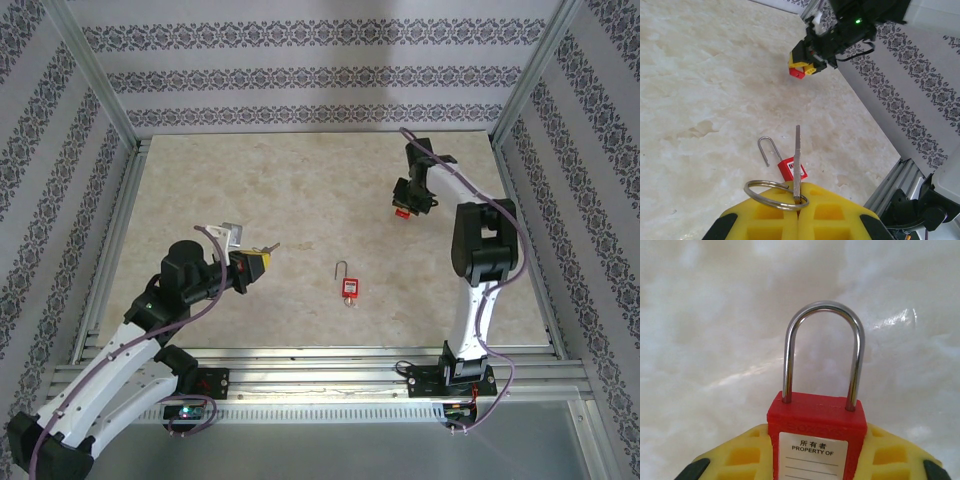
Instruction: Unlock with the key
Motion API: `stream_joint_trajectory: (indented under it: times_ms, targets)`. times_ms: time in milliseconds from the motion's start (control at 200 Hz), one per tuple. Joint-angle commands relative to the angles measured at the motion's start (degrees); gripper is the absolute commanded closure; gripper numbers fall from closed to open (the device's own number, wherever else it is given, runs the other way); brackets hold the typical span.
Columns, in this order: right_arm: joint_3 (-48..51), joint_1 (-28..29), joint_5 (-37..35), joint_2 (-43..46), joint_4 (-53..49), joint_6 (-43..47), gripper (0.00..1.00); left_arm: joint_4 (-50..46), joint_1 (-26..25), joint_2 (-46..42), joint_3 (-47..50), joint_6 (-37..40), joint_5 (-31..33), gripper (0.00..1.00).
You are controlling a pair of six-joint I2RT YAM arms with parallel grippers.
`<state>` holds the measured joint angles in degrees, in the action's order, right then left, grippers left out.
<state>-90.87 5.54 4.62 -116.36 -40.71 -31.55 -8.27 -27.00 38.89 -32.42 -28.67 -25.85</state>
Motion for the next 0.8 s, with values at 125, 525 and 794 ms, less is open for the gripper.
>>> stream_joint_trajectory:
  times_ms: [125, 525, 794]
  targets:
    - [3.73, 2.31, 5.8, 11.66, 6.7, -2.16, 0.98, 7.02, -0.42, 1.18, -1.68, 2.52, 1.35, 1.0]
    - [9.1, 9.04, 12.67, 24.22, 17.24, -9.26, 1.0, 16.36, -0.66, 1.93, -1.72, 8.83, 8.15, 1.0]
    - [9.04, 13.43, 13.73, 27.97, 19.95, -11.83, 1.0, 20.33, -0.92, 6.12, -3.73, 9.07, 7.3, 1.0]
